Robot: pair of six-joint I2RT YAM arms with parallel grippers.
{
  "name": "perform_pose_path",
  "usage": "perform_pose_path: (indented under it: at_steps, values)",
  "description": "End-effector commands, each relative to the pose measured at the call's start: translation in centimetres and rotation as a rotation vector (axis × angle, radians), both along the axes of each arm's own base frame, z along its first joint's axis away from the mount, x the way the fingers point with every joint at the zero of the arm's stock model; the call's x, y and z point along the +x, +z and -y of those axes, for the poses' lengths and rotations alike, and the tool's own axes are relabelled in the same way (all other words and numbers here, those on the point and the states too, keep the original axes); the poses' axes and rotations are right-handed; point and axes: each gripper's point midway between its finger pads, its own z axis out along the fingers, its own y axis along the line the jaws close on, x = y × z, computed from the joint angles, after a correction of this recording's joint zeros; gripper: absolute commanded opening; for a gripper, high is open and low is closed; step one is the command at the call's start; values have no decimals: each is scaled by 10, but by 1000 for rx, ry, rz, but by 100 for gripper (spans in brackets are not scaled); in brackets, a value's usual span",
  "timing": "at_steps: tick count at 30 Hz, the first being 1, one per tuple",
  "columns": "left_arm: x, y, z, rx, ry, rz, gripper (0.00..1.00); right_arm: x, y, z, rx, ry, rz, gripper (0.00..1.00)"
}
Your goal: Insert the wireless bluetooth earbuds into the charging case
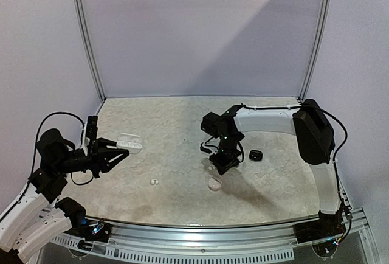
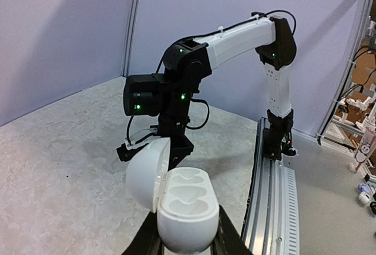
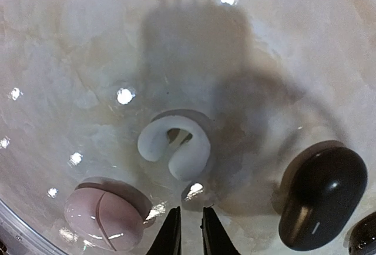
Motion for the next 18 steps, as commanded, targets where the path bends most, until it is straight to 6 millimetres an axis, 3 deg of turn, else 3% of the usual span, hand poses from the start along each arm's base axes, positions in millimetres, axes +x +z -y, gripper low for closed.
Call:
perform_pose_path:
  at_steps: [1,6,13,18]
  values:
    - [2,-3,-2,0,18,11,0,25,46,-5,57,42,121,18]
    - [3,-4,-3,6,22,10,0,44,62,-28,140,171,187,23]
    - [3,-5,-3,9,22,12,0,53,39,-44,149,298,182,28]
    - [4,-5,-3,9,25,10,0,51,21,-41,127,322,138,24]
